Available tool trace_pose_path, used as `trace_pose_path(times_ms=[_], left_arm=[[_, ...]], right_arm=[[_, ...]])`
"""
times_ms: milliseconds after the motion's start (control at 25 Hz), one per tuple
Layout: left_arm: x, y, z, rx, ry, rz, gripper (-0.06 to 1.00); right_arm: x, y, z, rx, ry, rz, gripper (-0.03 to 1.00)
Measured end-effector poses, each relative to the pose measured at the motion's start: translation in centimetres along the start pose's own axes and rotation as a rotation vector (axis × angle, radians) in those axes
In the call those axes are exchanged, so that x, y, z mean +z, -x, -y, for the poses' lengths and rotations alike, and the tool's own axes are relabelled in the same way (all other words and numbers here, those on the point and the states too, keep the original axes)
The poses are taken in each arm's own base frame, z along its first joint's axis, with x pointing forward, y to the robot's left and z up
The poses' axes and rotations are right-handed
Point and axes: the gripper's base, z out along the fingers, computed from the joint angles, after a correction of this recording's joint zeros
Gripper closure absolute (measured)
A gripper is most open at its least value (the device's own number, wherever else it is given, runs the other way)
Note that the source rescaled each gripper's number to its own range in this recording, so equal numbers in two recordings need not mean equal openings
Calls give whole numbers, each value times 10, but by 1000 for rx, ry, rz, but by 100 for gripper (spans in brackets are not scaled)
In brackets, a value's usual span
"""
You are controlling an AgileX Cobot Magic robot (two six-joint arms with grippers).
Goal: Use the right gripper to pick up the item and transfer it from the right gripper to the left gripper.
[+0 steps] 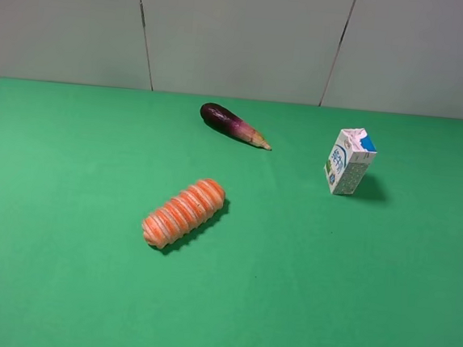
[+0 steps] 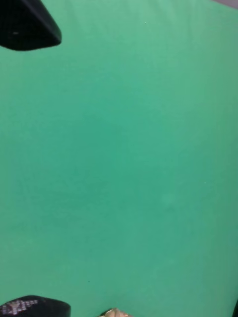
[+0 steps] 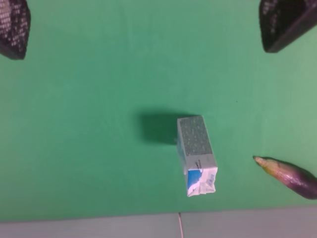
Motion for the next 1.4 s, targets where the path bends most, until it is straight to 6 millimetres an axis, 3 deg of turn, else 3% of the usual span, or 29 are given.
trace_pose_path(times_ms=[200, 360, 680, 1080, 1400], left_arm=[[0, 0, 0, 0, 0, 0, -3], [0, 0, 0, 0, 0, 0, -3], [0, 0, 0, 0, 0, 0, -3], [0, 0, 0, 0, 0, 0, -3], [0, 0, 0, 0, 0, 0, -3]], right_arm=[[7, 37, -3, 6, -7, -80, -3], [25, 73, -7, 5, -15, -163, -3], [87, 131, -15, -111, -12, -338, -3], [169, 164, -24, -172, 6, -501, -3], [227, 169, -70, -243, 105, -601, -3]])
